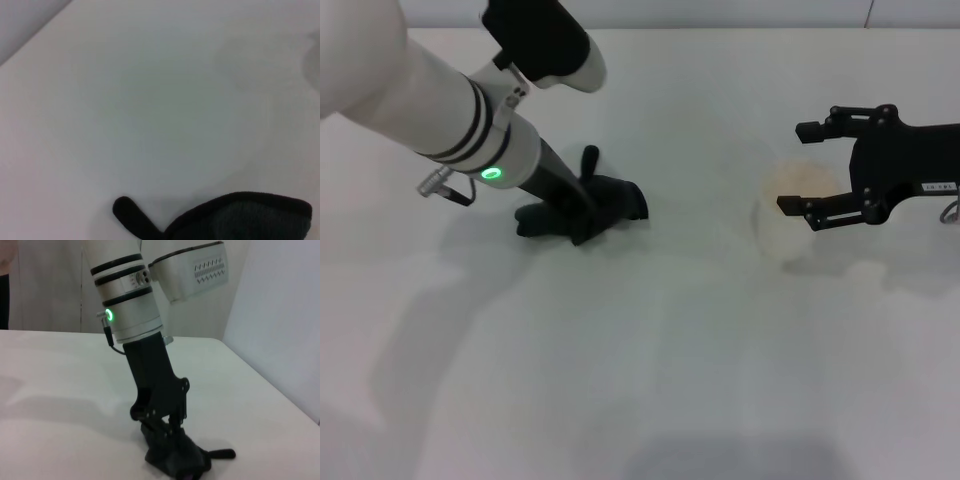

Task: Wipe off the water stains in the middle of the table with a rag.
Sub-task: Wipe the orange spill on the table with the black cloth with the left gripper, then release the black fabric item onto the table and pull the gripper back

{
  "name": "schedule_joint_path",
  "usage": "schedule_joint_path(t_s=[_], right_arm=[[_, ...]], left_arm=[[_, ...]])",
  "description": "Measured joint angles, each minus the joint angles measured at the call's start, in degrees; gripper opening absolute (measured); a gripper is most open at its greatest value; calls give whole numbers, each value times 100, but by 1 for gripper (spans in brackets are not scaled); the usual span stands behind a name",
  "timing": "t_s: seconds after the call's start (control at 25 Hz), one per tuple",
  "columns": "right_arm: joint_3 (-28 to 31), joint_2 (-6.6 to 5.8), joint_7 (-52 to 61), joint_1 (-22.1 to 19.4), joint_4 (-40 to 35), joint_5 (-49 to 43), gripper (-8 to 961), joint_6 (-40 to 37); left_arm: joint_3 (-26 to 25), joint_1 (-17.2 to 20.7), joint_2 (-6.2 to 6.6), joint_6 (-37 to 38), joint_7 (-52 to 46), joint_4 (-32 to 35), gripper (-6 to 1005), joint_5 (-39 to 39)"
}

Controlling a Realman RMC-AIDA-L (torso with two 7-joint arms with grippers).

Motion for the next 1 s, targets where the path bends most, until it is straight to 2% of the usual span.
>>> schedule_joint_path(t_s=[0.36, 0.64, 0.76, 1.0], right_arm=[[1, 0, -4, 0, 1, 2, 850, 27], [58, 0, 0, -36, 7, 10, 850, 30], [62, -2, 5, -46, 7, 12, 850, 30], [70, -5, 13, -13, 6, -4, 850, 29]], left_arm=[[323, -66, -3, 18, 451, 57, 134, -798], [487, -63, 3, 593, 771, 227, 139, -952], [430, -6, 14, 826, 666, 411, 140, -809], [110, 119, 9, 883, -169, 643, 144, 271]])
